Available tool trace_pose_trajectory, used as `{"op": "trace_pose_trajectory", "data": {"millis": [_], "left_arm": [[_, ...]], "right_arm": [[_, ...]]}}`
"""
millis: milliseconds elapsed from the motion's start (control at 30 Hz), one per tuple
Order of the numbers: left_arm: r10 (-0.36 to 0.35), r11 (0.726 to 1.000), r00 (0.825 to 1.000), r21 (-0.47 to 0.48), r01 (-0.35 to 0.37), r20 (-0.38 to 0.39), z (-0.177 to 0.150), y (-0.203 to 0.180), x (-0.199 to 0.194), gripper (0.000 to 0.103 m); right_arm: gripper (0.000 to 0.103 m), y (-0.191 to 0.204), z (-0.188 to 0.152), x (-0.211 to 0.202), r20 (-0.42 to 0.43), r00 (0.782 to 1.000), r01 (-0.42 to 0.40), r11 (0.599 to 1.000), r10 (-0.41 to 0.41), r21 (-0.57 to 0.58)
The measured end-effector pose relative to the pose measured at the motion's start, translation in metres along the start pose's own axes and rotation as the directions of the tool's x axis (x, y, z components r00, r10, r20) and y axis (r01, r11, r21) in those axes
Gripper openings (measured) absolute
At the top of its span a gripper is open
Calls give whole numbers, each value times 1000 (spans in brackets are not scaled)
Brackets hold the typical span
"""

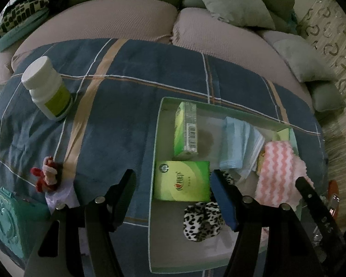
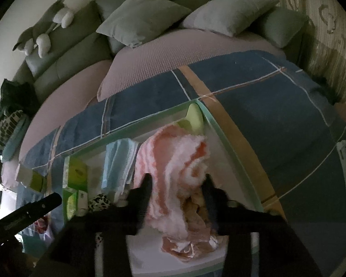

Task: Organize soft objects
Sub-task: 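Open both tools to drop the tissue pack and towel into the tray, then withdraw both open tools from the tray toward the pile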

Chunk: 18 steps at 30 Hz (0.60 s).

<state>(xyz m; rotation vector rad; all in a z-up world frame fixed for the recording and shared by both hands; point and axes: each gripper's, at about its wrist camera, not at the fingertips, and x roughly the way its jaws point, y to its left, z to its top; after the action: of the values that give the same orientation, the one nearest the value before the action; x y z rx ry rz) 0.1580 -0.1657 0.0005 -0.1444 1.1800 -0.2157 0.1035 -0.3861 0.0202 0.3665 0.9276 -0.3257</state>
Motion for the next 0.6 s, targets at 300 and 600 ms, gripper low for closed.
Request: {"op": "trace_pose_trajectory", "data": {"millis": [300,600], "left_arm": [[13,1000,1000,-5,-13,11,2,11,2,84],[42,999,997,-30,-40,71,7,25,-10,91]], "right_arm": [[75,16,0,-5,29,999,36,998,-34,-51],[88,22,0,-7,44,999,27,998,-25,-57]]}}
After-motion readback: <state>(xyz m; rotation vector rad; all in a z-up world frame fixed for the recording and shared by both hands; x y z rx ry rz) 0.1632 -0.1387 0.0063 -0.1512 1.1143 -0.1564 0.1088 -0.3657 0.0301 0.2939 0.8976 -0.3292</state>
